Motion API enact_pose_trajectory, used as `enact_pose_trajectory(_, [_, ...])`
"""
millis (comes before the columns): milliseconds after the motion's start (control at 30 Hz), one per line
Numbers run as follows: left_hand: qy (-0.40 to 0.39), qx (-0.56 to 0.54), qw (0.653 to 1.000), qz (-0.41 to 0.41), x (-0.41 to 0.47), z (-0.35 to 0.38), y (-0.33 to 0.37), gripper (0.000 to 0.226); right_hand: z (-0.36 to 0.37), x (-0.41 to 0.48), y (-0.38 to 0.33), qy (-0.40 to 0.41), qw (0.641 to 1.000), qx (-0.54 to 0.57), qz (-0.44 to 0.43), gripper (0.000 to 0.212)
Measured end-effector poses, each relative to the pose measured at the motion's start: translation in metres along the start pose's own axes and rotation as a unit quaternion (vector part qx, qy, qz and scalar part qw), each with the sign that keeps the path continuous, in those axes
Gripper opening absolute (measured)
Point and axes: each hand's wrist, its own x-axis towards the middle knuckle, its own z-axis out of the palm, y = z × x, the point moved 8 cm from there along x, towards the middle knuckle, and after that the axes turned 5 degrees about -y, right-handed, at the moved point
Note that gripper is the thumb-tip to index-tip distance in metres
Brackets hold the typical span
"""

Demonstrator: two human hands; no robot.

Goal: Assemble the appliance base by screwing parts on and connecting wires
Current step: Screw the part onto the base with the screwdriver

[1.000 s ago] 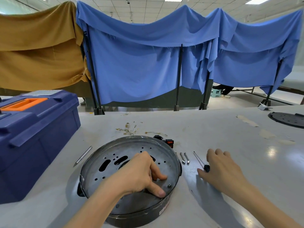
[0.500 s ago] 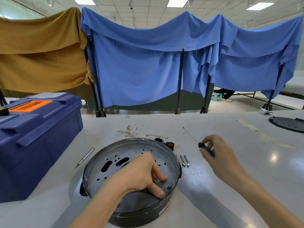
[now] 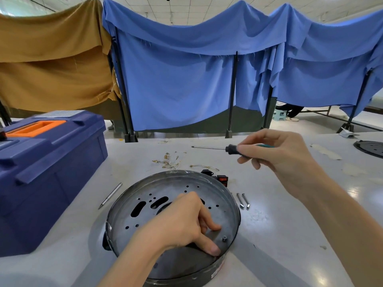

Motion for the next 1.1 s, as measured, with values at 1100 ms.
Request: enact_pose_trajectory(1100, [0.005,0.032,0.999,0.009,-0.003,0.000,0.004,0.043,0.025,-0.009,-0.011,-0.154,0.947,-0.277,-0.046,0.016])
